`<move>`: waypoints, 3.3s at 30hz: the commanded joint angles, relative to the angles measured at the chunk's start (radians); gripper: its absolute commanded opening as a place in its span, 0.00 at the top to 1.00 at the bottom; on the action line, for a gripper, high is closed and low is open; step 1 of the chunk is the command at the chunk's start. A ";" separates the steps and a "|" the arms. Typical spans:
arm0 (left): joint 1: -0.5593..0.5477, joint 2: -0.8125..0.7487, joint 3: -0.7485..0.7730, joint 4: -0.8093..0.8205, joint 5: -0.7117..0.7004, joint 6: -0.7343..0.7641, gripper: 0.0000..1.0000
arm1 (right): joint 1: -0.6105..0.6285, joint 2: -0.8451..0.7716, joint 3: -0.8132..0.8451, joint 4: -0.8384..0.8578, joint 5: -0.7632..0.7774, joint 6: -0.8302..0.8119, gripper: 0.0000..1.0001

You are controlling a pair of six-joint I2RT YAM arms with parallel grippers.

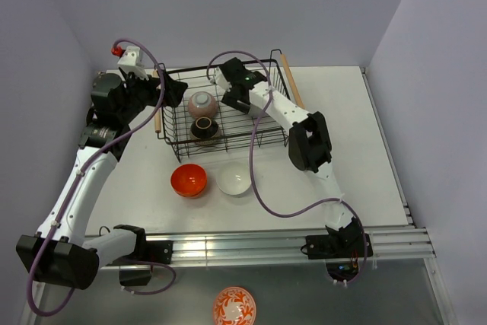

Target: Load the bowls into the dish rack

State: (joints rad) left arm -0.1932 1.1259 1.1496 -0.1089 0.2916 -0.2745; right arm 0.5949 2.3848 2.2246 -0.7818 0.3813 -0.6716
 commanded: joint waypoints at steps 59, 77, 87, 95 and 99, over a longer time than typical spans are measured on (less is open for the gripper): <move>0.014 -0.021 0.004 -0.057 0.173 0.003 0.01 | -0.156 -0.160 -0.092 0.012 -0.429 0.506 0.97; 0.014 -0.025 -0.014 -0.021 0.178 -0.020 0.01 | -0.152 -0.170 -0.051 -0.010 -0.641 0.526 1.00; 0.014 -0.025 -0.031 -0.012 0.175 -0.034 0.01 | -0.150 -0.104 -0.065 0.056 -0.526 0.550 1.00; 0.014 -0.026 -0.050 -0.034 0.185 0.011 0.01 | -0.150 -0.050 -0.056 0.087 -0.348 0.523 0.96; 0.014 -0.034 -0.073 -0.025 0.219 0.040 0.01 | -0.150 -0.071 -0.089 0.113 -0.358 0.518 0.88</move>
State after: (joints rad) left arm -0.1837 1.1183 1.0916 -0.1631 0.4660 -0.2733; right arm 0.4454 2.3138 2.1437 -0.7258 -0.0162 -0.1436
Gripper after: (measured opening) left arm 0.994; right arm 0.112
